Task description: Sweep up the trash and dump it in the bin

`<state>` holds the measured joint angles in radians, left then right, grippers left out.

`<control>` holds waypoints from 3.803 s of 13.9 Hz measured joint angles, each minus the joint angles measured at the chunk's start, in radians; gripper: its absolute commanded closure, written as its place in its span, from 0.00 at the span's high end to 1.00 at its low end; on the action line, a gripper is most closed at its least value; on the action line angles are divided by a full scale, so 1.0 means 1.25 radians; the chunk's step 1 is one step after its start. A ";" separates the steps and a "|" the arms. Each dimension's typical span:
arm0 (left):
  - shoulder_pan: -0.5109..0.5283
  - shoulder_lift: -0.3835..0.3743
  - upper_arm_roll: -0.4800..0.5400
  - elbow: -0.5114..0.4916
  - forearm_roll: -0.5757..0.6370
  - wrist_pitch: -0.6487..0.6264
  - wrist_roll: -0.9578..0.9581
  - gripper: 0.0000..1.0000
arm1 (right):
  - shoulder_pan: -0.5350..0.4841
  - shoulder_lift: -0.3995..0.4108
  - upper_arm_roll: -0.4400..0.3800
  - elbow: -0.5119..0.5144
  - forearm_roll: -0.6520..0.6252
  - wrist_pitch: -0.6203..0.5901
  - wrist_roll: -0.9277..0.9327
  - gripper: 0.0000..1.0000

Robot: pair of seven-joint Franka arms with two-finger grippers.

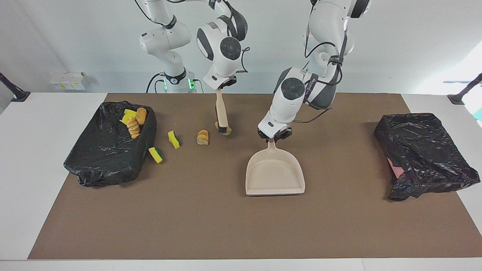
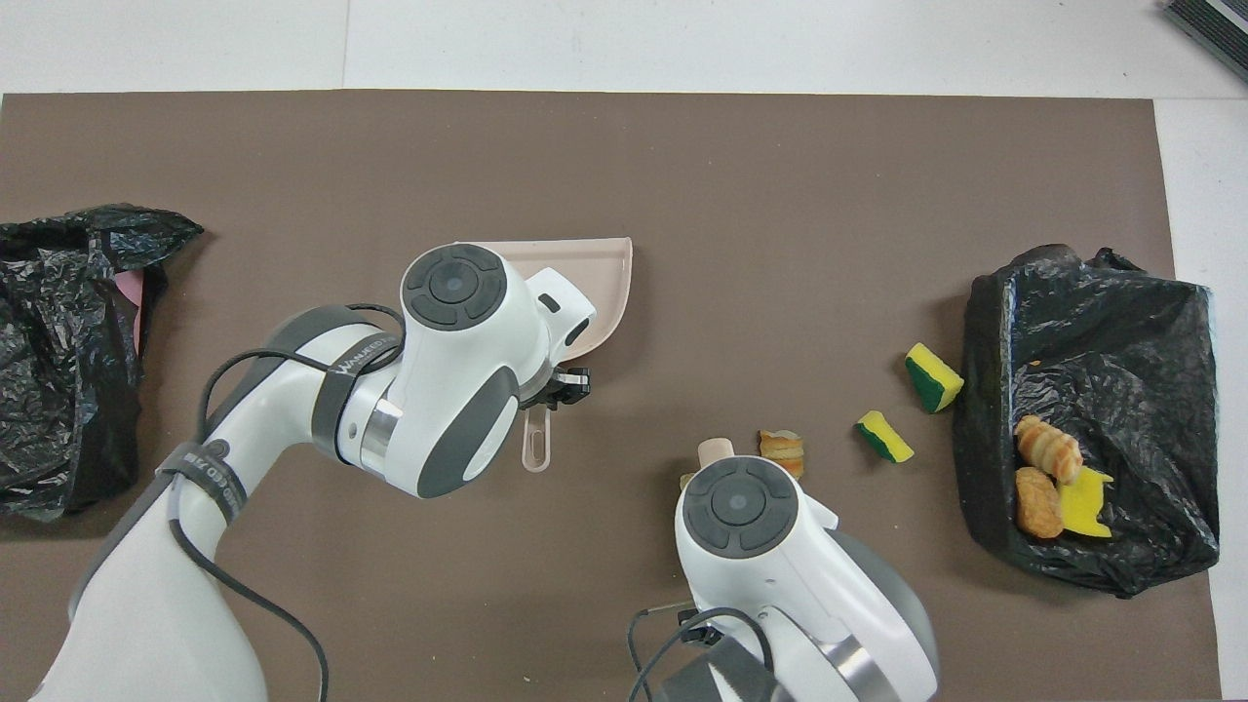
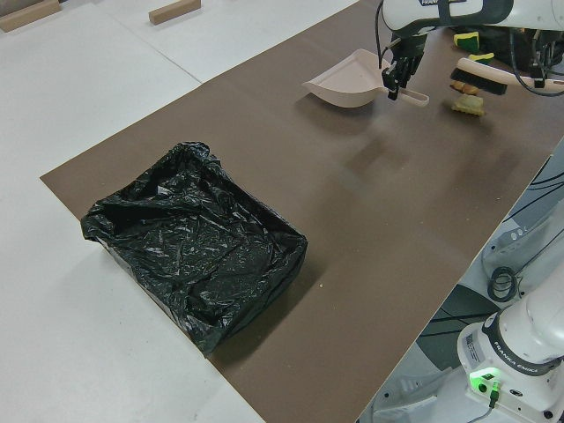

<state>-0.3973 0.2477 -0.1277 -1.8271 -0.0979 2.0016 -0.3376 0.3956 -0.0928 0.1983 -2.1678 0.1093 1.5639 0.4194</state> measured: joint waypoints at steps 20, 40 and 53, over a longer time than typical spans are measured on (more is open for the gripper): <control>0.049 -0.379 -0.011 -0.355 0.094 -0.165 0.762 0.00 | -0.196 0.029 0.002 -0.022 -0.016 0.058 -0.242 0.00; -0.149 -0.320 -0.020 -0.439 0.190 -0.078 0.729 0.00 | -0.196 0.029 0.002 -0.023 -0.016 0.058 -0.243 0.00; -0.168 -0.278 -0.020 -0.405 0.190 -0.022 0.696 0.00 | -0.196 0.029 0.002 -0.023 -0.016 0.058 -0.243 0.00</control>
<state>-0.6076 -0.0996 -0.1530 -2.3334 0.1400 1.9739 0.5325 0.1502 -0.0570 0.2011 -2.1962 0.0893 1.6360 0.1162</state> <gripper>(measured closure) 0.687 0.736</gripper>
